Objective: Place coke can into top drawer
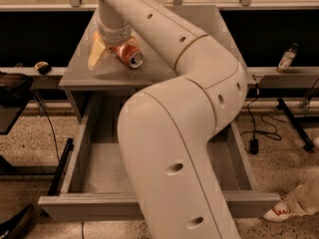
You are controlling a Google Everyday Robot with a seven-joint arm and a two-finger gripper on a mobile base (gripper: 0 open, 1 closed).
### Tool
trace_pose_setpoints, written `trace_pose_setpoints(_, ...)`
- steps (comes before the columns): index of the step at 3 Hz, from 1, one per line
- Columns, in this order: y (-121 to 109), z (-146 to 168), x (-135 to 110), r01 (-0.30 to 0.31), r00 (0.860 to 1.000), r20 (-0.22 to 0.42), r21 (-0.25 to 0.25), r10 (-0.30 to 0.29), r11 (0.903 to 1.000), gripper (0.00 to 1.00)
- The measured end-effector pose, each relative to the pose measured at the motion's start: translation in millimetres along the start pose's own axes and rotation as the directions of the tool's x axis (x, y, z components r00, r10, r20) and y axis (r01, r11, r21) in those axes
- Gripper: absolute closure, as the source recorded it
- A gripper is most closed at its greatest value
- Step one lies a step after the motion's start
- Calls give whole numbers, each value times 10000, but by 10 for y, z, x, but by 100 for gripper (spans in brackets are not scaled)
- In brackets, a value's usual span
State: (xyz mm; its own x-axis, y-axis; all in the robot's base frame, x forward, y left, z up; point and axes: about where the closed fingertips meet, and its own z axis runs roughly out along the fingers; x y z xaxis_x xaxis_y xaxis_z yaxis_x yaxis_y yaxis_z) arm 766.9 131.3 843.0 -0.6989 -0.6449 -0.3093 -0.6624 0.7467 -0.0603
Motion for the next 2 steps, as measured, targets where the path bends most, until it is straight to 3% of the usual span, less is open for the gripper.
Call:
trace_pose_setpoints(1, 76, 92, -26, 909, 9944, 627, -910, -854, 9917, 25)
trace_pose_setpoints(2, 226, -105, 6, 2431, 9567, 2106, -1973, -2012, 9497, 48)
